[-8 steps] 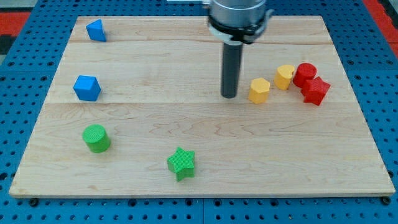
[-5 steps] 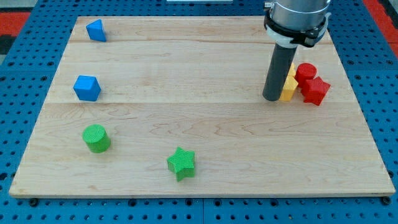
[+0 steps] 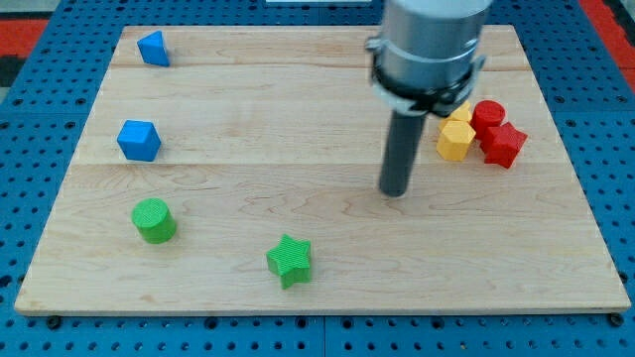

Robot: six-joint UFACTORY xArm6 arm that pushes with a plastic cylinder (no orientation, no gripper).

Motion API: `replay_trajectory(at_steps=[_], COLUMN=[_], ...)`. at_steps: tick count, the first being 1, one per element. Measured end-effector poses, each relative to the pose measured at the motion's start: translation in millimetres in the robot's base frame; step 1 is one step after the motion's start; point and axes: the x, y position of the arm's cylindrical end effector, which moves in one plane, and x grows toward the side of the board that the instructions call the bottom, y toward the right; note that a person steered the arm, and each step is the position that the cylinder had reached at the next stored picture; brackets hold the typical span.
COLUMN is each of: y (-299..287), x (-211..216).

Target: Move blue cube slightly to the left

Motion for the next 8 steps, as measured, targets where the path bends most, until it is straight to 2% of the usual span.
replay_trajectory(at_steps=[1, 4, 6, 8], y=[-73, -199, -204, -255], x=[28, -19, -74, -79])
